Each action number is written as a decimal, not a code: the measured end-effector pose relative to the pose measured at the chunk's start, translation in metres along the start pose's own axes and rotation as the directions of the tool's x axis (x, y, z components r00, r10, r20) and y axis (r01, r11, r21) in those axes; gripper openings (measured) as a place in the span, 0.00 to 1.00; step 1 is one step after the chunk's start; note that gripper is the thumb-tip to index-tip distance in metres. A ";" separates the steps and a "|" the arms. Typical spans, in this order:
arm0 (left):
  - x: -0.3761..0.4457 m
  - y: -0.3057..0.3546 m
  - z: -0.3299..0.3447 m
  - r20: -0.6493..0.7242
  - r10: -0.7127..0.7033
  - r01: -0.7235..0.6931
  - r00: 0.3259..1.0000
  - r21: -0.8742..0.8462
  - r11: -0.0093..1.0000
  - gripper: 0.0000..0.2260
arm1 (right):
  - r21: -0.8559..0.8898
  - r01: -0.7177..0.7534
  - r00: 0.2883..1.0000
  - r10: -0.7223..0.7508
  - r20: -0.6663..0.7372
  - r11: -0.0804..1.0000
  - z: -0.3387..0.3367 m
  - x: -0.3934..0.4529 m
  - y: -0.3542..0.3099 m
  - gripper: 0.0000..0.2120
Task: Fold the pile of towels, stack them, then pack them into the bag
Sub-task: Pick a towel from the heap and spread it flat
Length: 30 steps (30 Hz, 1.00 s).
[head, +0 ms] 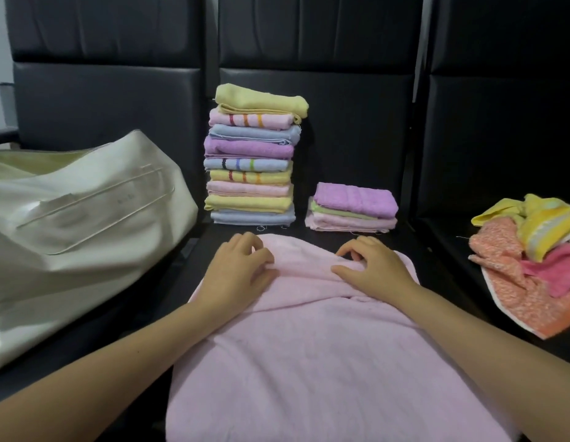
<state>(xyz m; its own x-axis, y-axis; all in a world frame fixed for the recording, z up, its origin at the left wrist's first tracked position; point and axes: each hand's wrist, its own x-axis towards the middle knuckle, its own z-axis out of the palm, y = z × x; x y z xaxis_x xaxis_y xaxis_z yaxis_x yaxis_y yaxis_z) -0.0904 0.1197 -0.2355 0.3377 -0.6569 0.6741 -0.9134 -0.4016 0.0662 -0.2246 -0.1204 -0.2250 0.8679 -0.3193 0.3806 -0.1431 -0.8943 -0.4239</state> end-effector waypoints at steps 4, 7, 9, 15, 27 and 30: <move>-0.003 0.009 -0.004 0.033 0.123 -0.117 0.992 -0.145 0.982 0.09 | -0.042 -0.007 0.996 0.010 0.084 0.999 -0.007 -0.013 -0.006 0.07; -0.008 0.016 -0.007 0.169 0.137 -0.090 0.976 -0.263 0.961 0.10 | 0.018 -0.140 0.984 0.137 0.114 0.990 -0.011 -0.013 -0.010 0.08; -0.009 0.015 -0.007 0.212 0.107 -0.044 0.971 -0.281 0.959 0.13 | 0.095 -0.276 0.953 0.259 0.160 0.957 -0.014 -0.010 -0.014 0.13; -0.010 0.018 -0.004 0.240 -0.110 0.156 0.965 -0.182 0.971 0.21 | 0.074 -0.227 0.934 0.196 0.298 0.971 -0.014 -0.005 -0.029 0.07; 0.000 0.009 -0.003 0.274 -0.135 0.143 0.952 -0.010 0.990 0.26 | 0.843 -0.367 0.698 0.716 -0.032 0.395 -0.042 0.017 -0.024 0.07; 0.003 0.009 -0.009 0.238 -0.139 0.125 0.961 0.073 0.989 0.26 | 0.742 -0.452 0.602 0.783 -0.156 0.495 -0.043 0.010 0.005 0.12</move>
<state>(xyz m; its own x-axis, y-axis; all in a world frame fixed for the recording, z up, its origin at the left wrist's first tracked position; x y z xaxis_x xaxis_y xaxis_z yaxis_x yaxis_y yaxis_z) -0.0996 0.1197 -0.2258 0.5057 -0.7277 0.4634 -0.8450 -0.5262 0.0958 -0.2375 -0.1417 -0.1880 0.3367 -0.9413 0.0252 -0.1100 -0.0659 -0.9918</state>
